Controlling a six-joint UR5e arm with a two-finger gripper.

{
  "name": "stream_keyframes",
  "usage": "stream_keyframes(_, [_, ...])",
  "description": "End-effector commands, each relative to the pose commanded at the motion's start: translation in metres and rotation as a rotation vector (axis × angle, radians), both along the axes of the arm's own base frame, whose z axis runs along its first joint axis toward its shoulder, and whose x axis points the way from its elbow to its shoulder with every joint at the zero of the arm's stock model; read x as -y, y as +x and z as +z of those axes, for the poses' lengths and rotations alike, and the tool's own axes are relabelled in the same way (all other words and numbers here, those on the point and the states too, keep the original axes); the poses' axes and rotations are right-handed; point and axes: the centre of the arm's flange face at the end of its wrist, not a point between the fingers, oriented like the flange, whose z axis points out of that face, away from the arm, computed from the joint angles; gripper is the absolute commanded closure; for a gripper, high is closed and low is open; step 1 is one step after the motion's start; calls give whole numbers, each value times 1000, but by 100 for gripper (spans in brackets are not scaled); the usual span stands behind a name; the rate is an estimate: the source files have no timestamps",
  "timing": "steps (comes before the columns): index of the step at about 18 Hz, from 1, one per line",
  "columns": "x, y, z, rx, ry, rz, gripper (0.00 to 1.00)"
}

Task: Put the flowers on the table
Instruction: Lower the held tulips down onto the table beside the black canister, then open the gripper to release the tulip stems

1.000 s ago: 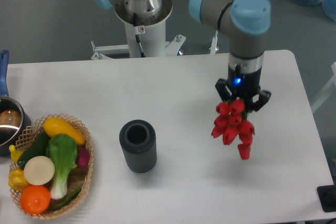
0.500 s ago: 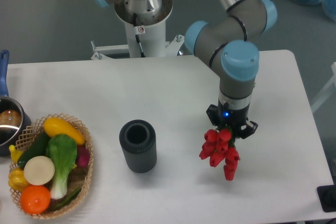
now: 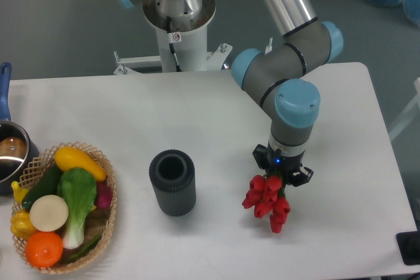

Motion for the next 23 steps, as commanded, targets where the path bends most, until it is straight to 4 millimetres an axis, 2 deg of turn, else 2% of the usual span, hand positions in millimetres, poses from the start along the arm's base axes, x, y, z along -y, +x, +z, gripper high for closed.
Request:
stream_keyframes(4, [-1,-1,-10,13,-8,0,57])
stream_keyframes(6, [-2,-2,-8,9,-6,0,48])
stream_keyframes(10, [-1,-5,-11,10,-7,3,38])
stream_keyframes(12, [-1,-6,-12,9,-6,3,23])
stream_keyframes(18, [-1,-11,-12,-6,2,11,20])
stream_keyframes(19, [-1,-13,-12,-8,4,11,13])
stream_keyframes(20, [-1,-16,-11,-15,8,12,1])
stream_keyframes(23, [4,-24,0,-33,16,34,0])
